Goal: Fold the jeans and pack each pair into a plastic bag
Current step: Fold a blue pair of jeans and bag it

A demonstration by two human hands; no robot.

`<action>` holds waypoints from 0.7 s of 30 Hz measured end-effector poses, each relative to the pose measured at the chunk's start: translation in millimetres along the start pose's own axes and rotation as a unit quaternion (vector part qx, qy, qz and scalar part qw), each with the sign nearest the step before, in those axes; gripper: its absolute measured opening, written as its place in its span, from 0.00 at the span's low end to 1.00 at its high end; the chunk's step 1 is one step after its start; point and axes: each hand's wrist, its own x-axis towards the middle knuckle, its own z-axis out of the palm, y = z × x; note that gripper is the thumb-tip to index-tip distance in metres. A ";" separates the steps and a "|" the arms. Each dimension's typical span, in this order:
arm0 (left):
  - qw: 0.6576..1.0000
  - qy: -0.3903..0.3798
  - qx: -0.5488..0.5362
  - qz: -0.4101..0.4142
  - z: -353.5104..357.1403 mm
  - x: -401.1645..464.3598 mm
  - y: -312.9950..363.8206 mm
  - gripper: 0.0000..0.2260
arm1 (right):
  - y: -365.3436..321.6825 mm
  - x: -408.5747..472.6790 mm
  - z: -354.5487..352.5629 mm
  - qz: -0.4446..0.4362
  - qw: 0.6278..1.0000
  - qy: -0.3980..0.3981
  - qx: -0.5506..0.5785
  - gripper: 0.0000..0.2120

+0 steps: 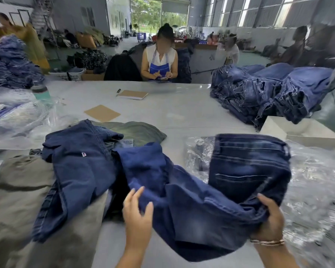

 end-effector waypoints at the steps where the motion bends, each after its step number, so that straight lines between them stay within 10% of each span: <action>1: 0.996 -0.001 0.030 -0.082 1.9 7.3 -13.7 0.23 | -12.5 2.4 -7.4 -0.019 0.999 0.032 -0.005 0.25; 6: 0.948 -0.149 0.015 -0.281 32.8 -0.7 -57.4 0.29 | -41.1 17.5 -42.2 -0.144 0.932 0.293 -0.155 0.08; 10: 0.946 -0.224 0.078 -0.221 55.9 -29.0 -48.9 0.31 | -40.9 26.2 -49.2 -0.146 0.896 0.364 -0.207 0.18; 16: 0.931 -0.338 0.094 0.105 93.8 -30.4 20.2 0.43 | -20.9 36.1 -43.9 -0.074 0.858 0.323 -0.392 0.18; 21: 0.912 -0.381 0.000 0.153 115.2 -4.0 70.6 0.42 | 22.0 34.8 -9.8 -0.005 0.895 0.110 -0.431 0.27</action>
